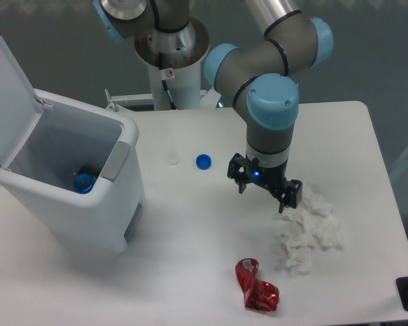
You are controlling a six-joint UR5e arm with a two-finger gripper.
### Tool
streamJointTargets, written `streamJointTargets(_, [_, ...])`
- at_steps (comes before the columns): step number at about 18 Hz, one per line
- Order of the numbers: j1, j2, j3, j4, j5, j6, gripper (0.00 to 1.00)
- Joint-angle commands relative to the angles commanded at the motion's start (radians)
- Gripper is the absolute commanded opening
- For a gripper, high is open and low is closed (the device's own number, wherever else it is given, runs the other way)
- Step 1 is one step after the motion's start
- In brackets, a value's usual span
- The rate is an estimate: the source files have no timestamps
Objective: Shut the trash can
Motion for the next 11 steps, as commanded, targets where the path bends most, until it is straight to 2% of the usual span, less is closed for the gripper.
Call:
streamJointTargets(7, [-0.011, 0.005, 0.003, -0.002, 0.000, -0.002, 1.00])
streamJointTargets(11, [-0.028, 0.072, -0.002, -0.006, 0.002, -0.006, 1.00])
